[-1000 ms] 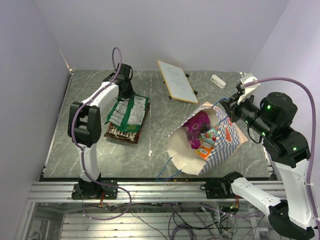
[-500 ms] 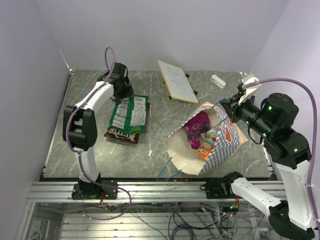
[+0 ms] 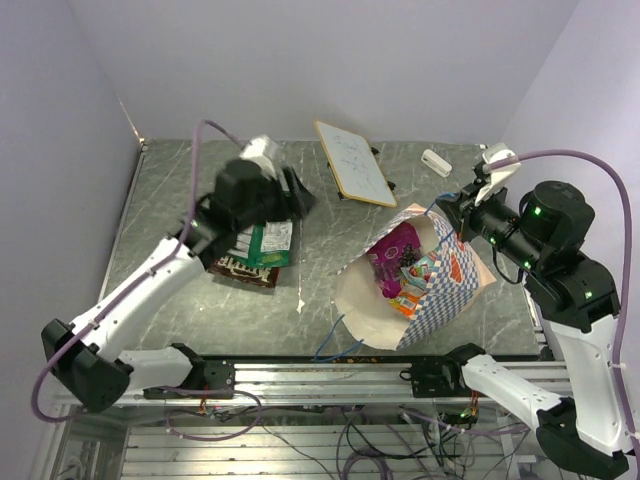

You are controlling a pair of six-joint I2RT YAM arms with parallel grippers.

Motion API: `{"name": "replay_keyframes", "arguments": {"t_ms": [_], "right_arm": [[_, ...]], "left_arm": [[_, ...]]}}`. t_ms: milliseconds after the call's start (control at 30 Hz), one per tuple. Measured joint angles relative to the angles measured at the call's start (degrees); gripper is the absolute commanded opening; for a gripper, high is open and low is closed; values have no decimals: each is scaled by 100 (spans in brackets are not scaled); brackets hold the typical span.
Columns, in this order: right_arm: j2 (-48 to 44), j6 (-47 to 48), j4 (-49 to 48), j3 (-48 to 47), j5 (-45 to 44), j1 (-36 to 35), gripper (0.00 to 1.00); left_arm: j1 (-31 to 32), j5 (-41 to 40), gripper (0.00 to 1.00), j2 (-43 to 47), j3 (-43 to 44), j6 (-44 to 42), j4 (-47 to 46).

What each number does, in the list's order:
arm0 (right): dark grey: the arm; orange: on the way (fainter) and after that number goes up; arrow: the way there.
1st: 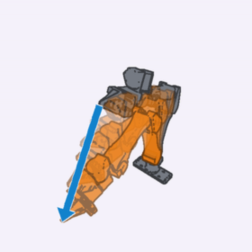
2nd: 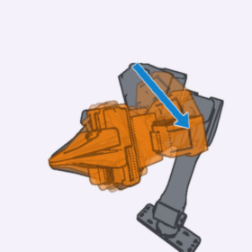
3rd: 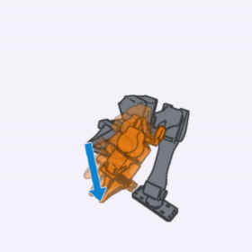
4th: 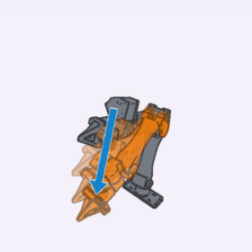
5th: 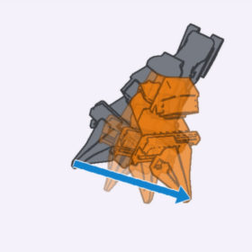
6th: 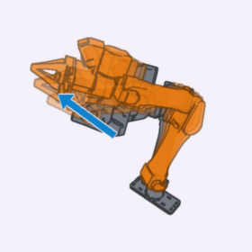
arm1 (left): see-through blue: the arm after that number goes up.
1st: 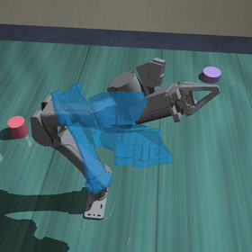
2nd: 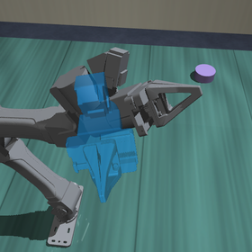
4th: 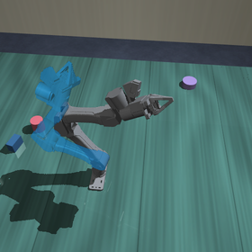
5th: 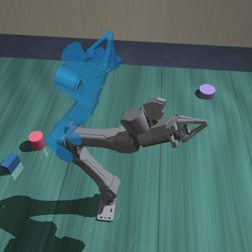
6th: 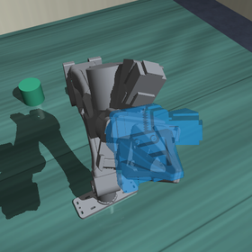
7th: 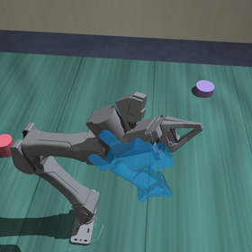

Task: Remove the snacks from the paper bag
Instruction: Take out the snack from the paper bag.

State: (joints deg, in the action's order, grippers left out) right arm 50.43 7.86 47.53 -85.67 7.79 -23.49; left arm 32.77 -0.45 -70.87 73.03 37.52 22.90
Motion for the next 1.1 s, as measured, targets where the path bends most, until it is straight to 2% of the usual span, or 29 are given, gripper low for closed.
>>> {"name": "replay_keyframes", "arguments": {"t_ms": [233,467,700,900,1100], "right_arm": [[-2,-704,-164,74,-254,0,0],[136,-1088,-2,-127,-616,0,0],[319,-1425,227,-413,-791,0,0],[328,-1818,404,-566,-883,0,0],[229,-1808,407,-511,-859,0,0]], "left_arm": [[2608,-280,68,289,-1556,354,-1222],[4044,-1198,62,-190,-1976,372,-2481],[4524,-2614,60,-1779,-1554,673,-3119],[4577,-3665,79,-2830,-879,1327,-2752],[4581,-4417,88,-3652,199,2004,-2127]]}}
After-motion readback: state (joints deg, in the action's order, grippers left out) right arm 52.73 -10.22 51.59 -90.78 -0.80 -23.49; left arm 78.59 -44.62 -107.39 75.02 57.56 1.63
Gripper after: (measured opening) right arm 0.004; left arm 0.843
